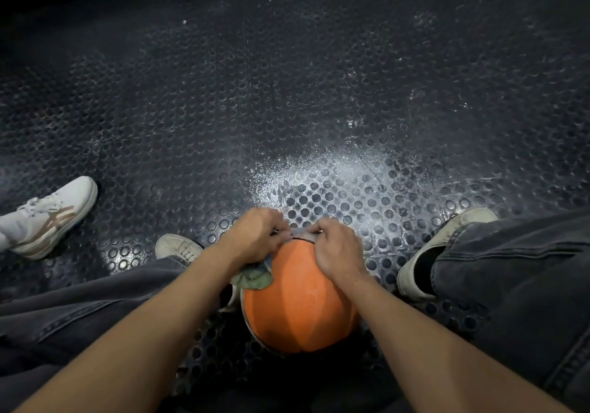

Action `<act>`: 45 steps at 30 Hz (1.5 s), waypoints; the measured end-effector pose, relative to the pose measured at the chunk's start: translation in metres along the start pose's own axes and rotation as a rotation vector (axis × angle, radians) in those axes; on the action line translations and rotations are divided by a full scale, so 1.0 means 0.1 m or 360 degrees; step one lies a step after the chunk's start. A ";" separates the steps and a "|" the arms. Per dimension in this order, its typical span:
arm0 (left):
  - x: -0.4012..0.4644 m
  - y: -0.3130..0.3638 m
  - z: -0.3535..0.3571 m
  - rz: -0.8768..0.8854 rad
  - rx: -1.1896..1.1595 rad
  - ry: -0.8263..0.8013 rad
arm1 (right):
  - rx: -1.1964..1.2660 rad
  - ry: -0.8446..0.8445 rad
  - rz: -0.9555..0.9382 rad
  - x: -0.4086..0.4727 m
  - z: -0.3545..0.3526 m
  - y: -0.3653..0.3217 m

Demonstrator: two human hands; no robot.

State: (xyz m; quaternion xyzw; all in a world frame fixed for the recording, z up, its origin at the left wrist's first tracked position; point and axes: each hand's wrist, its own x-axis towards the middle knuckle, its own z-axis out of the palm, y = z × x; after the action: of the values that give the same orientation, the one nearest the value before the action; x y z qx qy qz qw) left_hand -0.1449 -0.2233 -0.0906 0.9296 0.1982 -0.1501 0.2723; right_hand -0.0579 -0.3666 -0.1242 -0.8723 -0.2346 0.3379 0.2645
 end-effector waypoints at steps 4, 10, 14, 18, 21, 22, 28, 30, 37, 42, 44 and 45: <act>-0.01 0.37 0.14 0.0257 0.0012 -0.0002 | -0.0048 0.0052 -0.0020 -0.03 -0.02 0.06; -0.10 0.18 0.04 0.0134 -0.0099 0.0109 | 0.0020 0.0022 -0.0005 0.00 -0.02 0.05; -0.22 0.36 0.14 0.0428 -0.0071 0.0025 | -0.0005 0.0005 0.0041 0.02 -0.09 0.09; -0.14 0.10 0.12 0.0047 -0.0006 0.0237 | 0.0325 -0.0038 -0.0162 0.03 -0.05 0.08; -0.16 0.13 0.14 0.0011 0.0029 0.0283 | 0.0410 0.0063 -0.0358 -0.07 0.05 0.13; -0.21 0.16 0.14 0.0082 0.0008 0.0311 | 0.0384 0.0100 -0.0365 -0.09 0.06 0.14; -0.47 0.37 0.05 0.0660 -0.0057 -0.0239 | 0.0398 0.0071 -0.0193 0.10 0.00 0.10; -0.37 0.28 0.08 0.0489 -0.0040 0.0103 | 0.0379 0.0017 -0.0143 0.15 -0.02 0.07; -0.53 0.34 0.19 0.0785 0.0158 0.0051 | 0.0331 0.0067 -0.0124 0.17 0.00 0.07; -0.31 0.21 0.12 0.0488 0.0129 0.0344 | 0.0264 0.0023 -0.0185 0.14 0.00 0.04; -0.40 0.34 0.21 0.0665 0.0161 0.0263 | 0.0303 0.0060 -0.0154 0.15 -0.01 0.08; -0.48 0.39 0.25 0.0816 0.0186 0.0127 | 0.0315 0.0075 -0.0139 0.15 -0.02 0.10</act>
State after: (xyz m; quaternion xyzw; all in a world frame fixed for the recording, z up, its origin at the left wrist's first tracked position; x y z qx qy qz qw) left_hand -0.1740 -0.2810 -0.0750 0.9687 -0.0421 -0.0506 0.2393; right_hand -0.0445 -0.3663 -0.1360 -0.8386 -0.2315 0.3268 0.3693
